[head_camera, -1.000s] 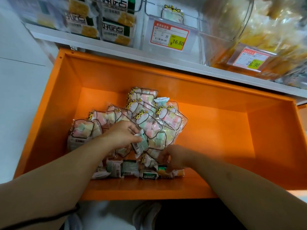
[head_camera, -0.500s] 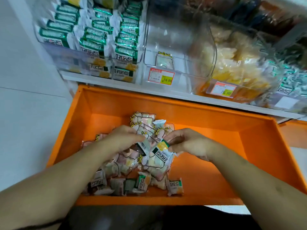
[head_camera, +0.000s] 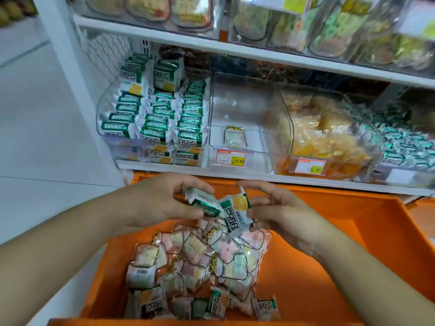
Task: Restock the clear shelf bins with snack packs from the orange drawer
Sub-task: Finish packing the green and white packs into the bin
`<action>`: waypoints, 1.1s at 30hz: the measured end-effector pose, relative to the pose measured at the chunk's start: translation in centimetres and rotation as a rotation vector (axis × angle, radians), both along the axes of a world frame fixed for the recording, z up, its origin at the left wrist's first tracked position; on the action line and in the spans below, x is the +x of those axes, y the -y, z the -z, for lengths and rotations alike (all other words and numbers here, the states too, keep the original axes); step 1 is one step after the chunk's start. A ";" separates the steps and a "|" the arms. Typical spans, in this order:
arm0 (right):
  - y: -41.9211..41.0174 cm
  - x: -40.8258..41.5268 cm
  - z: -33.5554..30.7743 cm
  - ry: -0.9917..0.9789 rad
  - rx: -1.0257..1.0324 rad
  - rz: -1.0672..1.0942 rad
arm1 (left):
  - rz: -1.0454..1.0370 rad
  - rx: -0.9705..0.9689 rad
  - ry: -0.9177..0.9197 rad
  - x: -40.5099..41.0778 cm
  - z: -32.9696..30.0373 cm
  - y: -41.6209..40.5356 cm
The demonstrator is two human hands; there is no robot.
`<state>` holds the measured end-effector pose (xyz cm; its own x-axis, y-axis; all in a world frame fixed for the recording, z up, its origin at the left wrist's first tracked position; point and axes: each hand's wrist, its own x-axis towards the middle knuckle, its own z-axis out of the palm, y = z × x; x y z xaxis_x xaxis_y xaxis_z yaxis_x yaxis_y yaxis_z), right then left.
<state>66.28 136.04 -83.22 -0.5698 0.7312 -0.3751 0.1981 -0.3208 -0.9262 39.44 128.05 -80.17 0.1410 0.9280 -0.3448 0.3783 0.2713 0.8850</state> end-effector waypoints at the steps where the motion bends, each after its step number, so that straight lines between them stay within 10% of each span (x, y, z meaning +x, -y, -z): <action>1: -0.2 -0.1 -0.1 -0.016 -0.009 -0.004 | -0.045 -0.009 0.038 0.1 0.0 -0.2; 15: -3.3 -1.9 0.7 -0.306 -0.070 0.112 | -0.546 -0.181 0.384 2.6 2.0 -3.3; 21: -1.9 -3.5 2.0 0.005 0.324 0.160 | -0.444 -0.158 0.598 3.8 2.3 -3.8; 27: -0.4 -4.4 1.0 0.179 0.567 0.126 | -0.457 -0.078 0.450 3.2 2.7 -3.6; 33: -1.2 -4.2 -1.7 -0.019 0.397 0.162 | -0.367 0.099 0.111 2.3 0.2 -2.4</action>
<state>62.12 137.26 -81.48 -0.4400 0.8972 -0.0372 0.1561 0.0356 -0.9871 41.78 130.41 -80.41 -0.1748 0.9516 -0.2526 0.1727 0.2822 0.9437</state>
